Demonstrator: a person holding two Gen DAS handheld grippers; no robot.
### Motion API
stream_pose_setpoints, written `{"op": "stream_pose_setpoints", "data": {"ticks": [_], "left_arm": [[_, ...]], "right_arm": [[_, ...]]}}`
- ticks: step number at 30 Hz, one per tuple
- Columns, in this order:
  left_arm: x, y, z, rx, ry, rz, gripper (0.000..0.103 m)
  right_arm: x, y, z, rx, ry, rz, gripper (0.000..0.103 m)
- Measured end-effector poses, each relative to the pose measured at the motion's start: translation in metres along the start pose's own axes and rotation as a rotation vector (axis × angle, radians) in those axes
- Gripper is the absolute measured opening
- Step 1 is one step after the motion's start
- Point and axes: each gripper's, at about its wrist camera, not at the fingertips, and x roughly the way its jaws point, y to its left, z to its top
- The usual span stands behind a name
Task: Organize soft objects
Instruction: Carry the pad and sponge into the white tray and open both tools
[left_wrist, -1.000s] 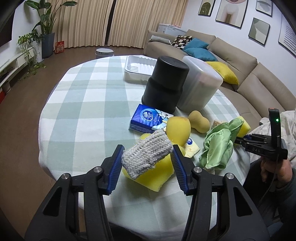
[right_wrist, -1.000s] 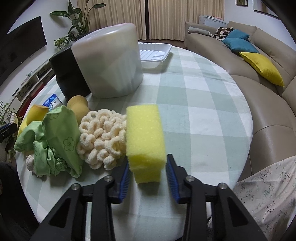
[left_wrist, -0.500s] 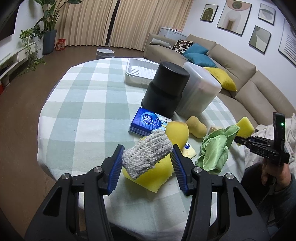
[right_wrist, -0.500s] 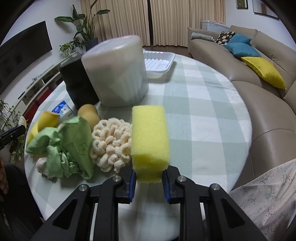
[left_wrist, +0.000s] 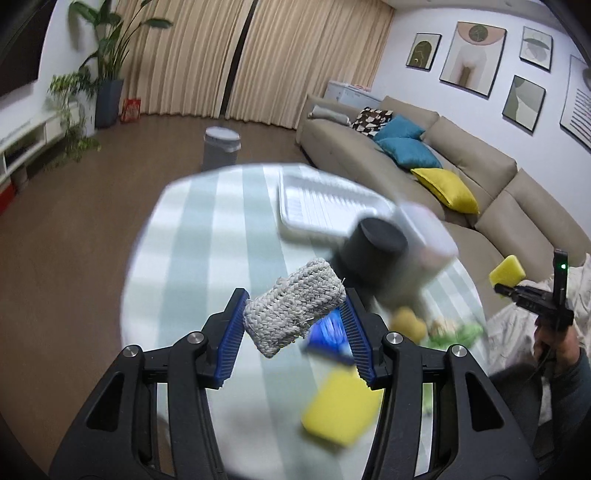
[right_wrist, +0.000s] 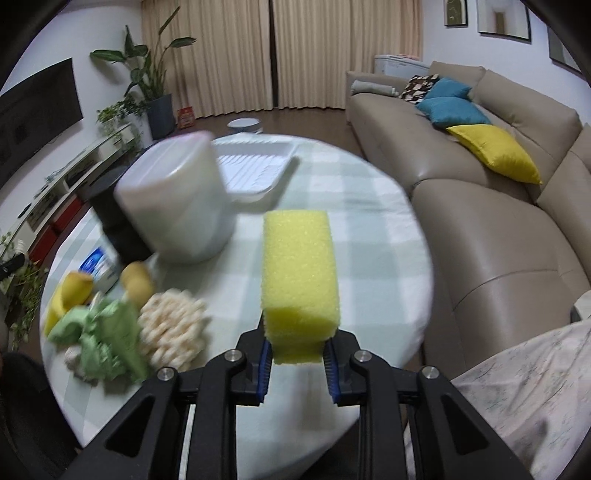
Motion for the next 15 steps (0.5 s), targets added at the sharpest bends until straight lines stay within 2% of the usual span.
{"op": "stream_pose_setpoints", "data": {"ticks": [3, 7, 12, 15], "left_arm": [[0.024, 0.005, 0.043, 0.041, 0.009, 0.006, 0.049], [0.075, 0.006, 0.099, 0.066, 0.042, -0.011, 0.049], [0.15, -0.014, 0.151, 0.13, 0.117, -0.021, 0.049], [0.192, -0.027, 0.168, 0.173, 0.169, -0.033, 0.049]], "right_arm": [[0.008, -0.02, 0.034, -0.012, -0.02, -0.037, 0.026], [0.035, -0.033, 0.092, -0.035, -0.016, -0.028, 0.026], [0.094, -0.014, 0.166, -0.125, 0.031, 0.015, 0.026], [0.126, 0.002, 0.197, -0.157, 0.074, 0.073, 0.026]]}}
